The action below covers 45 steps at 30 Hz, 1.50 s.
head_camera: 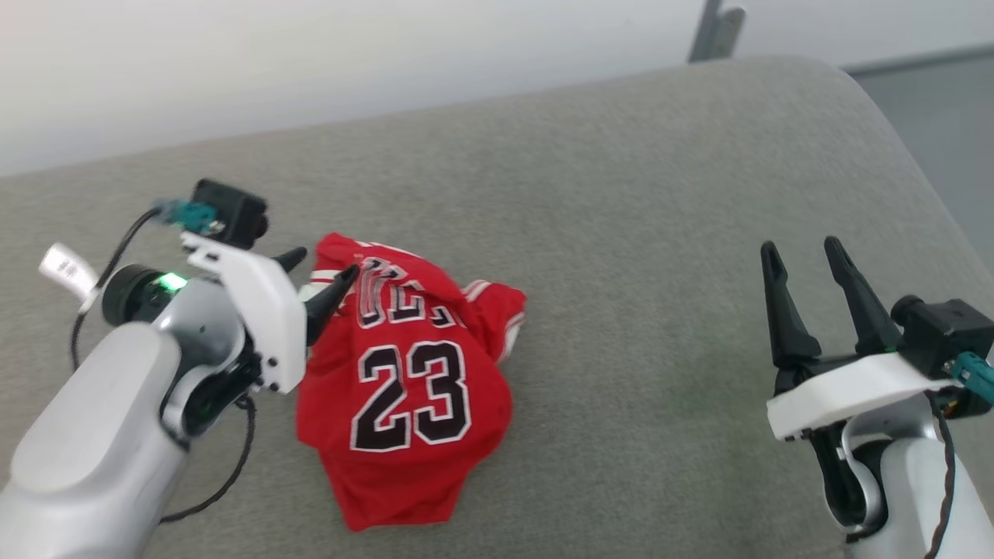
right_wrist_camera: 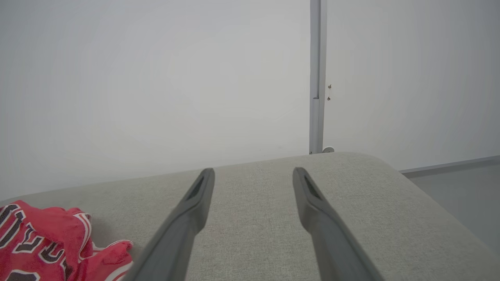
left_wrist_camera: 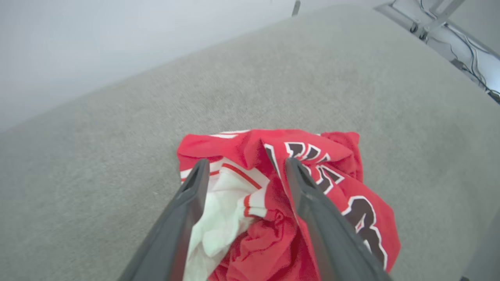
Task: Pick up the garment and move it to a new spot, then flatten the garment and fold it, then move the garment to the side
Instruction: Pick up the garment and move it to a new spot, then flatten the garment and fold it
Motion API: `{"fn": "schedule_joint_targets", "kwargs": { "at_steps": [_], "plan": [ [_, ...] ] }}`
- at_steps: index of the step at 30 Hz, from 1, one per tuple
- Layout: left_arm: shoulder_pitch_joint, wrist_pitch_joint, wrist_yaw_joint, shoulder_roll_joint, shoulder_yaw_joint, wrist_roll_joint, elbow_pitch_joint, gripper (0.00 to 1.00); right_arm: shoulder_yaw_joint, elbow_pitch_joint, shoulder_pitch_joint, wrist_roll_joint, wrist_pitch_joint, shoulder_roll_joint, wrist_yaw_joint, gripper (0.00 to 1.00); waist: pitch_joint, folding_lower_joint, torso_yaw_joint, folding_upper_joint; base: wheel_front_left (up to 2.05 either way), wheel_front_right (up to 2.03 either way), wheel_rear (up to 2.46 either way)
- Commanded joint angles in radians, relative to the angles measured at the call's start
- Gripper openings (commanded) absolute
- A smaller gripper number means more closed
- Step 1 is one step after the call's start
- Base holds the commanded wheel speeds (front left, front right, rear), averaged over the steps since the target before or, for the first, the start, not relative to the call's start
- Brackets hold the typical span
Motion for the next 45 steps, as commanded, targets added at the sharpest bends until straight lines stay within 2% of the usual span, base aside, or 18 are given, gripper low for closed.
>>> {"fn": "schedule_joint_targets", "kwargs": {
  "at_steps": [1, 15, 22, 26, 32, 45],
  "plan": [
    [0.043, -0.052, 0.008, 0.015, 0.019, 0.009, -0.031, 1.0, -0.001, 0.0, 0.017, -0.001, 0.004, -0.007, 0.0, 1.0, -0.036, 0.0, 0.04, 0.0, 0.0, 0.0, 0.0],
    [0.361, -0.474, 0.108, 0.118, 0.183, 0.04, -0.233, 1.0, -0.004, 0.013, 0.079, 0.008, -0.001, -0.053, 0.0, 1.0, -0.136, 0.0, 0.145, 0.0, 0.0, 0.0, 0.0],
    [0.548, -0.658, 0.146, 0.128, 0.273, 0.013, -0.289, 1.0, -0.008, 0.019, 0.095, 0.011, -0.008, -0.06, 0.0, 1.0, -0.153, 0.0, 0.178, 0.0, 0.0, 0.0, 0.0],
    [0.638, -0.7, 0.156, 0.12, 0.319, 0.019, -0.298, 1.0, -0.012, 0.022, 0.103, 0.015, -0.013, -0.06, 0.0, 1.0, -0.158, 0.0, 0.19, 0.0, 0.0, 0.0, 0.0],
    [0.727, -0.716, 0.162, 0.076, 0.387, 0.051, -0.325, 1.0, -0.018, 0.025, 0.111, 0.013, -0.019, -0.058, 0.0, 1.0, -0.164, 0.0, 0.205, 0.0, 0.0, 0.0, 0.0],
    [0.806, -0.717, 0.077, -0.036, 0.537, 0.15, -0.337, 1.0, -0.028, 0.019, 0.129, 0.003, -0.024, -0.045, 0.0, 1.0, -0.168, 0.0, 0.217, 0.0, 0.0, 0.0, 0.0]
  ]
}}
